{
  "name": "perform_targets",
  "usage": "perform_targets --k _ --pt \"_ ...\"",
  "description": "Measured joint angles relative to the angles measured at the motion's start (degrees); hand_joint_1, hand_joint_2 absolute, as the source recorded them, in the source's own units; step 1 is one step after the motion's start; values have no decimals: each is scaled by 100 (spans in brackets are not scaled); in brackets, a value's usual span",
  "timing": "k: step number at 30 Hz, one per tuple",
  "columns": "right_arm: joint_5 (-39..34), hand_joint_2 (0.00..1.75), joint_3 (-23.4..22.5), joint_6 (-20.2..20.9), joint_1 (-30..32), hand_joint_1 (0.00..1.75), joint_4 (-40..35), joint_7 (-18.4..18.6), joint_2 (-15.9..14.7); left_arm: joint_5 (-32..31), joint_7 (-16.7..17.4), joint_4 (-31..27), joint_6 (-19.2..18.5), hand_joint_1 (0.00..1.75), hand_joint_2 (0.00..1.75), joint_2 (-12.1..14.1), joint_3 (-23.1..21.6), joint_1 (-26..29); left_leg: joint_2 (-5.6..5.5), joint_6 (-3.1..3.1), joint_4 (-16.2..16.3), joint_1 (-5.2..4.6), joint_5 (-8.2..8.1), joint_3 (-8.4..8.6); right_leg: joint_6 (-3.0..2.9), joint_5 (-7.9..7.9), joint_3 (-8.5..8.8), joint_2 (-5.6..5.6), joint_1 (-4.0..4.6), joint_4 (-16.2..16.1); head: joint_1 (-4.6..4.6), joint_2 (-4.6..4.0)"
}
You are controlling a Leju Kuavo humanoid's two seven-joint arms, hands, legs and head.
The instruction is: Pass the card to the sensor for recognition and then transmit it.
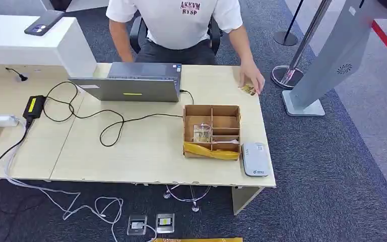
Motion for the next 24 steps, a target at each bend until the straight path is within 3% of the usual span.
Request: perform_targets --k 9,15,21,24 --pt "-126 175 0 -26 -16 0 0 4 -50 66 -7 0 0 0 0 0 -7 -2 0 0 0 0 0 0 0 0 0 0 0 0 0 0" --pt "-1345 175 0 -429 -128 0 2 -411 -260 208 -24 0 0 0 0 2 -17 -5 1 0 0 -3 0 0 1 1 1 1 -3 0 2 2" --pt "-1500 175 0 -492 -278 0 2 -455 -518 262 -22 0 0 0 0 20 -22 -7 -1 1 1 -5 0 4 2 2 3 0 -5 -1 0 2" --pt "-1939 175 0 -674 -320 0 2 -767 -597 273 -22 0 0 0 0 20 -33 -9 -1 1 1 -4 0 2 2 2 4 1 -5 1 0 0"
